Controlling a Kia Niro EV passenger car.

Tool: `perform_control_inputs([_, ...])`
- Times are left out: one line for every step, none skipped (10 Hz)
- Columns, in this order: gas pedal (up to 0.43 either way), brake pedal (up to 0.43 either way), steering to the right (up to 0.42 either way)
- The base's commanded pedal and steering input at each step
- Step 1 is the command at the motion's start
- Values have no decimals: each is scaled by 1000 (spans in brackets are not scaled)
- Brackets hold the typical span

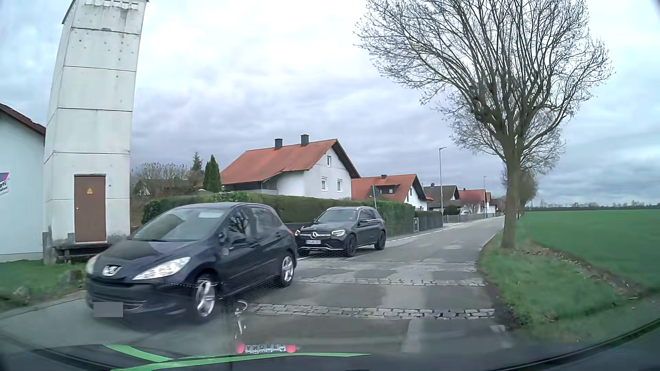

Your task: Follow the waypoints while adhering to traffic rules and regulations

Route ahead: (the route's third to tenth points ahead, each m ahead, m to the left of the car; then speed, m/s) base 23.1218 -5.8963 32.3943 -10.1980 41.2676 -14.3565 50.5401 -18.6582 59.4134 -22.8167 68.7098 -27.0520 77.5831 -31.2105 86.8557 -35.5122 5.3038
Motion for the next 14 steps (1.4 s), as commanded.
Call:
perform_control_inputs([0, 220, 155])
perform_control_inputs([0, 220, 155])
perform_control_inputs([0, 213, 154])
perform_control_inputs([0, 140, 154])
perform_control_inputs([0, 24, 153])
perform_control_inputs([0, 0, 151])
perform_control_inputs([0, 0, 148])
perform_control_inputs([0, 0, 143])
perform_control_inputs([0, 0, 136])
perform_control_inputs([0, 0, 129])
perform_control_inputs([118, 0, 124])
perform_control_inputs([138, 0, 123])
perform_control_inputs([138, 0, 123])
perform_control_inputs([138, 0, 119])
